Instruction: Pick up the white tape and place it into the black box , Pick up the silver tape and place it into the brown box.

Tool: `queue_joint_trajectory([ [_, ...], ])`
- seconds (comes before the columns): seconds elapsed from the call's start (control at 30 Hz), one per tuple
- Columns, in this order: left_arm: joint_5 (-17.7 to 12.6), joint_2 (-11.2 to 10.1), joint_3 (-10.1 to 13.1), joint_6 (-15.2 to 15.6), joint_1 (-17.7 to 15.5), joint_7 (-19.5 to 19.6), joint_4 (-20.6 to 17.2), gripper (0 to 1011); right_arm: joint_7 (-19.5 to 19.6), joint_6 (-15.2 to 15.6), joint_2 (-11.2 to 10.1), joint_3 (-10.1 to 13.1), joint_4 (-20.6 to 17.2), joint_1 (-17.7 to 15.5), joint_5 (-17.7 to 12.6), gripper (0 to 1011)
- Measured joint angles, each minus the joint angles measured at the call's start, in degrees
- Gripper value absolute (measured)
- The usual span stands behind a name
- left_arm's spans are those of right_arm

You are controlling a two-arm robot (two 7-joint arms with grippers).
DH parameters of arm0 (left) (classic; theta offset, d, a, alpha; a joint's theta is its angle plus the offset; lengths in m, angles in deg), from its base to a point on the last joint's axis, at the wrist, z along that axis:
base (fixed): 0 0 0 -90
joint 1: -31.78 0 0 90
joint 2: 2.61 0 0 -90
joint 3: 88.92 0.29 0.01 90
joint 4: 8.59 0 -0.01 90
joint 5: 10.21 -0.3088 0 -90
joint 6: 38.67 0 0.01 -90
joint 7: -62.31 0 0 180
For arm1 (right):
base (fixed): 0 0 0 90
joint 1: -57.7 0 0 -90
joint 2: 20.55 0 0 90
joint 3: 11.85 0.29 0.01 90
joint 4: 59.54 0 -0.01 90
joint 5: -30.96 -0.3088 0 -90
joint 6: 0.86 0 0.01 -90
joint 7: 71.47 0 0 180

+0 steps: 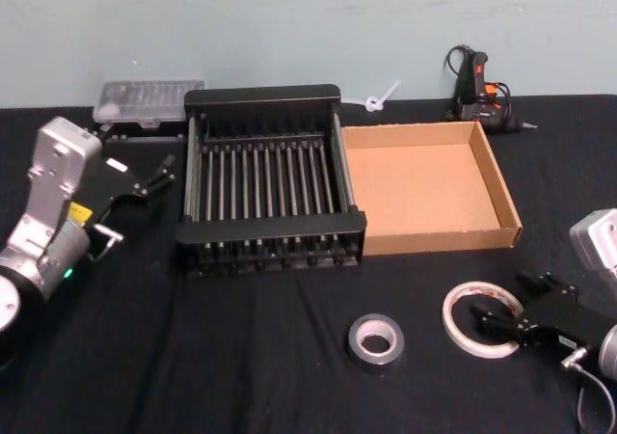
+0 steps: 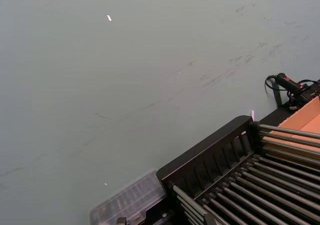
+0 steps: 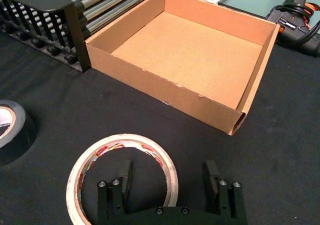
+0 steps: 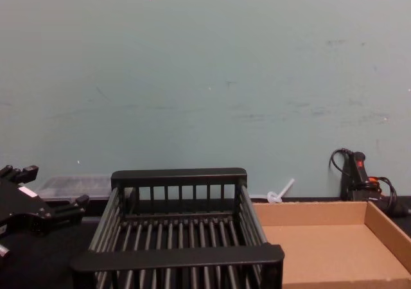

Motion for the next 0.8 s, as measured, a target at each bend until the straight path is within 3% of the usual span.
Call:
queue_joint_trajectory([
  [0.53, 0.00, 0.00, 0.00, 0.00, 0.00, 0.00, 0.00, 1001, 0.11, -0.07, -0.06, -0.05, -0.04, 0.00, -0.05, 514],
  [0.67, 0.00, 0.00, 0.00, 0.00, 0.00, 0.00, 0.00, 1001, 0.12, -0.07, -0.06, -0.05, -0.04, 0.00, -0.07, 333],
  [0.8, 0.00, 0.00, 0.00, 0.00, 0.00, 0.00, 0.00, 1001, 0.12, -0.07, -0.06, -0.04, -0.04, 0.00, -0.09, 215],
])
